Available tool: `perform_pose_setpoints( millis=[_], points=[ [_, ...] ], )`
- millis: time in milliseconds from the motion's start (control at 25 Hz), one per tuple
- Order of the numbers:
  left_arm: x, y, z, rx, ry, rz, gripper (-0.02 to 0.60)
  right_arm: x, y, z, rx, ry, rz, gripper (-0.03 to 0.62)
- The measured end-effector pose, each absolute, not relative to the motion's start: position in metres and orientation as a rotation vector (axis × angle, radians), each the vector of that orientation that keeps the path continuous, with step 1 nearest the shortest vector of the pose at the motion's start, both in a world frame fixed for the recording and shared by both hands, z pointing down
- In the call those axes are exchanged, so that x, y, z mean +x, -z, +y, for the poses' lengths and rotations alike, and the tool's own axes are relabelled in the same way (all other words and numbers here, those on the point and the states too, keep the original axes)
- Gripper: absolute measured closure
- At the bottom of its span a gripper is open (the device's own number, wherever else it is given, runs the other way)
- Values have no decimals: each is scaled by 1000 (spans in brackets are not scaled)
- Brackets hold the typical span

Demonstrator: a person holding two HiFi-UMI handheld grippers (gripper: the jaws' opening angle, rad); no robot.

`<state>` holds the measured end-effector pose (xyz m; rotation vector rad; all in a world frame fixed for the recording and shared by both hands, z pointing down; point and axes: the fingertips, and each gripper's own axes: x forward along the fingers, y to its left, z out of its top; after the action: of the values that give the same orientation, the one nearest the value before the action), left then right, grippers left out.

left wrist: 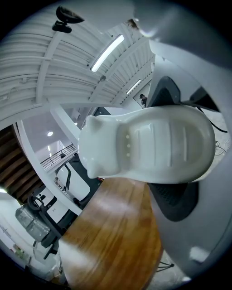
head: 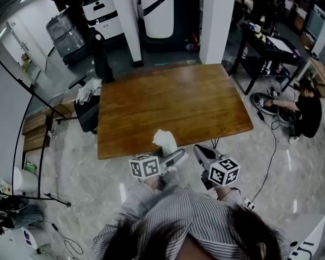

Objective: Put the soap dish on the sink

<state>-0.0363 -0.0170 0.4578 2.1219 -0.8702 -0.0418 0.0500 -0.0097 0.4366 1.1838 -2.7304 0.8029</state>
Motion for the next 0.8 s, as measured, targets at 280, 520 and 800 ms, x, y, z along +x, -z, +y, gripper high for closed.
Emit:
perform_pose_setpoints(
  millis=[280, 520, 800],
  points=[
    [-70, -450, -112, 2136, 7, -839, 112, 8, -427, -108, 1220, -797, -2728, 592],
    [-86, -463, -159, 2098, -3, -821, 112, -8, -436, -158, 1268, -808, -2654, 592],
    [-94, -489, -182, 2021, -14, -826, 112, -16, -456, -180, 1219, -888, -2617, 592]
  ],
)
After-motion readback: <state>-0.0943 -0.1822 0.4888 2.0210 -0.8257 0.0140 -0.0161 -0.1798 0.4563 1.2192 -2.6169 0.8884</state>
